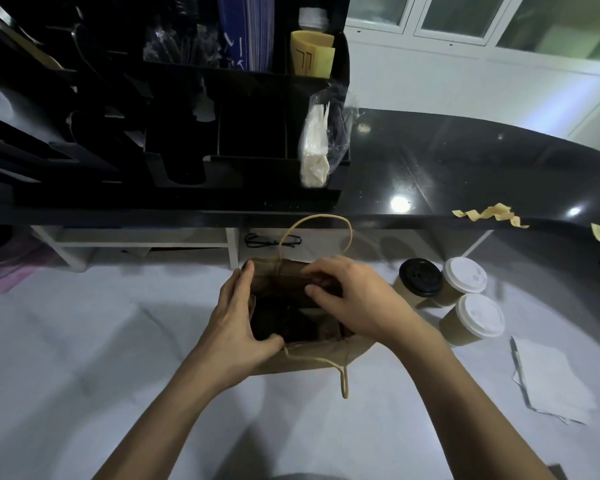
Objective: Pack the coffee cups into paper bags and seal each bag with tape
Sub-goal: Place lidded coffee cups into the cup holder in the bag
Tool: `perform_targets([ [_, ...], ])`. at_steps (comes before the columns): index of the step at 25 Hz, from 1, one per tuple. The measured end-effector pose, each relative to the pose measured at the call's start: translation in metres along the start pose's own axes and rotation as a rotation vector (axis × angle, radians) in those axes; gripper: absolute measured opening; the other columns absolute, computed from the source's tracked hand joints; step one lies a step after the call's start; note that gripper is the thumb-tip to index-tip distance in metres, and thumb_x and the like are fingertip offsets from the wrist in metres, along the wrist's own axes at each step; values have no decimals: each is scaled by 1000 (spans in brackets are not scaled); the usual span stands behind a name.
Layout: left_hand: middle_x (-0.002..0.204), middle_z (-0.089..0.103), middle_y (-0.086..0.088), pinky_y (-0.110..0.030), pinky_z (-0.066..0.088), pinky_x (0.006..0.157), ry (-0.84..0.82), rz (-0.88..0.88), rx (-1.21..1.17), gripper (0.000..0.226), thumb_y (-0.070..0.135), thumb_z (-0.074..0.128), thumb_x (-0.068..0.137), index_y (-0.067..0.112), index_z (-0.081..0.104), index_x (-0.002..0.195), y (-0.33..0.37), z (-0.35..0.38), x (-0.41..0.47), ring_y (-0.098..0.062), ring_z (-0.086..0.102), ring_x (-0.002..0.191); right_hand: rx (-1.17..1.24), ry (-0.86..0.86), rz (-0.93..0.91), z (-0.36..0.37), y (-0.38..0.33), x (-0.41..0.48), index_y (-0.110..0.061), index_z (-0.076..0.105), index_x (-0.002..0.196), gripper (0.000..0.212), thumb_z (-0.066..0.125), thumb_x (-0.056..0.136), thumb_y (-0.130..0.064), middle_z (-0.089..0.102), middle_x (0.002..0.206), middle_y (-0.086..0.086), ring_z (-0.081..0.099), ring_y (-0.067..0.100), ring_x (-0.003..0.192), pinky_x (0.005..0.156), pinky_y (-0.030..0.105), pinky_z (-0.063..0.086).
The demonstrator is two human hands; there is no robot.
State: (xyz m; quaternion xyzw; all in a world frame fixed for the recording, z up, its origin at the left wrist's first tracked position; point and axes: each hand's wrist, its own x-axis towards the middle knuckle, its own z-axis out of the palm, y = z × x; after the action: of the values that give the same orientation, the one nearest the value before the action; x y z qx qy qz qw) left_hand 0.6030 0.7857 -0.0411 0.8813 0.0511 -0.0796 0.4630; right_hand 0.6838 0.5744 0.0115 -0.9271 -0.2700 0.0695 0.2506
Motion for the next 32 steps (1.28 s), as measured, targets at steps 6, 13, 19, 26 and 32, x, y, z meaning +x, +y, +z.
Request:
perform_targets([
  [6,160,-1,24,-44,45,110,7,0,-1,115,26,78,82,47,-8,155,5,4,4,-24,27,146,29,227,124,-24,35,-21,-30,70,115,19,61,98,-28,64,101,-13,59,0,94,80,18,50],
  [13,162,2,20,-40,44,110,40,25,13,114,30,78,82,47,-6,156,7,7,6,-19,28,146,15,443,425,-27,101,-26,-22,70,111,16,63,97,-27,65,104,-3,63,12,88,77,31,58],
  [19,163,1,20,-25,36,103,44,10,8,114,30,79,82,43,-5,157,8,7,2,-17,28,146,-247,305,642,-10,163,-13,-16,61,120,35,66,89,-32,60,116,12,54,33,102,86,47,50],
  [26,161,1,23,-30,44,104,37,12,9,113,33,78,83,47,-7,156,9,5,-1,-14,28,145,-451,153,670,-3,194,-7,-13,49,140,74,70,82,-55,54,141,11,45,33,132,115,48,30],
  [32,161,-1,25,-34,47,105,21,6,16,113,34,77,83,47,-8,155,10,4,0,-15,27,146,-453,161,673,2,193,-11,-13,48,139,79,72,78,-58,57,136,15,44,35,131,118,49,25],
])
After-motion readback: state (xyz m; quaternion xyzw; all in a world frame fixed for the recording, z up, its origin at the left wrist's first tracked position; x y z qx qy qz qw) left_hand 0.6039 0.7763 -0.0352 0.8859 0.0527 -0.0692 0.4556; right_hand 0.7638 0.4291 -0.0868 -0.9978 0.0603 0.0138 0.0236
